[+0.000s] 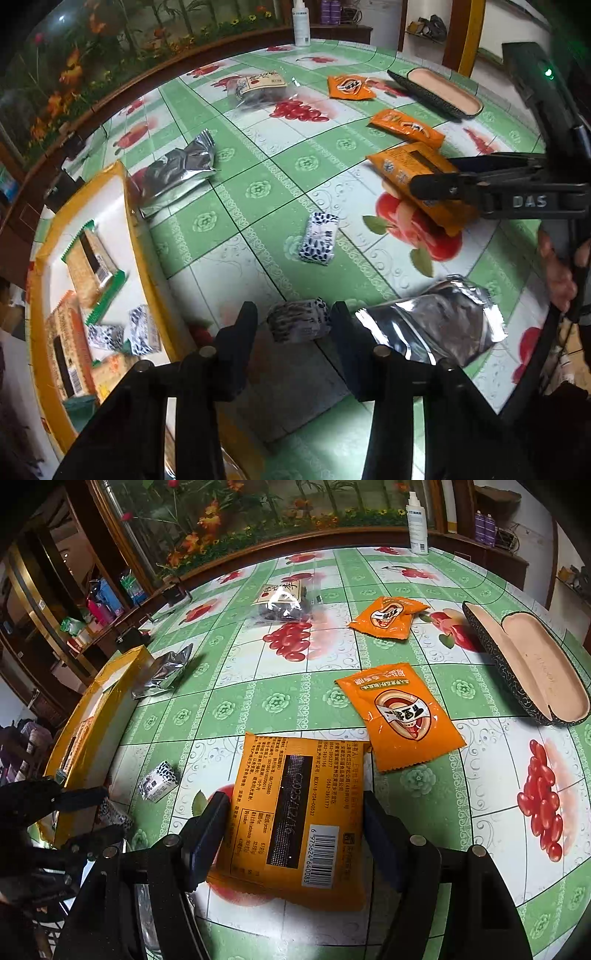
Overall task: Organize snacks
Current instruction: 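Grasp an orange barcode-printed packet with the right tool while the left tool reaches for a cow-print candy, then grasp the cow-print candy with the left tool while the right tool carries the orange packet to the tray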
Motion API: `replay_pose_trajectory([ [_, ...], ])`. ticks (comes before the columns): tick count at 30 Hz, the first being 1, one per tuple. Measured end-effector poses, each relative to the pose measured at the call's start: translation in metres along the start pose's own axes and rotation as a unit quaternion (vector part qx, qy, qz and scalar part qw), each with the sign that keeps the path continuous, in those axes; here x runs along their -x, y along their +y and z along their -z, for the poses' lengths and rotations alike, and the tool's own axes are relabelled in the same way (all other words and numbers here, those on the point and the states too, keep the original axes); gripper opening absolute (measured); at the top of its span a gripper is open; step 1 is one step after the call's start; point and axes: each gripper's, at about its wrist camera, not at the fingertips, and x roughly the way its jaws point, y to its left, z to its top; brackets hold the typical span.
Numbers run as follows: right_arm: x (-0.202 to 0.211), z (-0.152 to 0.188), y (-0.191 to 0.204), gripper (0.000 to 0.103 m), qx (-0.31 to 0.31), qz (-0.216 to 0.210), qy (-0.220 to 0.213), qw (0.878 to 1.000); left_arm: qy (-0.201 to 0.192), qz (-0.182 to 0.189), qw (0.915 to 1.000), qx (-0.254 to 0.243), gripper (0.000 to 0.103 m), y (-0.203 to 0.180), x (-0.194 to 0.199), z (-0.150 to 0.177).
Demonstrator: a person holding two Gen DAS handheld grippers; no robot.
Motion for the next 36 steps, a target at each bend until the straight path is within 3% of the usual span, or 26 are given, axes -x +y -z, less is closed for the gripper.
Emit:
replay_pose_trajectory([
  [4,0.000,0.000,0.000,0.075,0.003,0.000,0.000,1.000,0.008,-0.010,0.9992,-0.038,0.041,-0.017,-0.002,0.005],
  [6,0.000,0.000,0.000,0.075,0.005,0.001,0.000,1.000,0.008,-0.001,0.9997,-0.023,0.041,-0.014,-0.003,0.002],
  [7,0.000,0.000,0.001,0.075,0.006,0.003,0.000,1.000,0.007,-0.001,0.9998,-0.017,0.033,-0.012,-0.004,0.002],
  [8,0.000,0.001,0.002,0.075,0.008,0.006,-0.001,1.000,0.006,-0.005,0.9999,-0.010,0.031,-0.012,-0.004,0.001],
  [12,0.000,0.002,0.004,0.074,0.006,0.006,-0.001,1.000,-0.005,-0.010,0.9999,0.011,0.031,-0.011,0.002,0.004],
  [17,0.013,0.001,0.002,0.074,-0.018,-0.028,-0.007,0.999,-0.048,0.028,0.9962,0.068,0.031,0.004,0.037,0.008],
  [20,0.024,-0.004,0.015,0.075,-0.010,-0.048,-0.016,0.999,-0.077,0.027,0.9910,0.105,0.031,0.022,0.067,0.015],
  [24,0.032,-0.011,0.054,0.075,0.023,-0.084,-0.018,0.996,-0.095,-0.029,0.9814,0.165,0.031,0.063,0.092,0.034],
  [30,0.019,-0.019,0.126,0.075,0.068,-0.147,0.008,0.987,-0.073,-0.089,0.9613,0.250,0.031,0.128,0.085,0.062],
  [36,-0.002,-0.027,0.196,0.075,0.124,-0.163,0.018,0.979,-0.061,-0.086,0.9458,0.307,0.031,0.162,0.067,0.084],
])
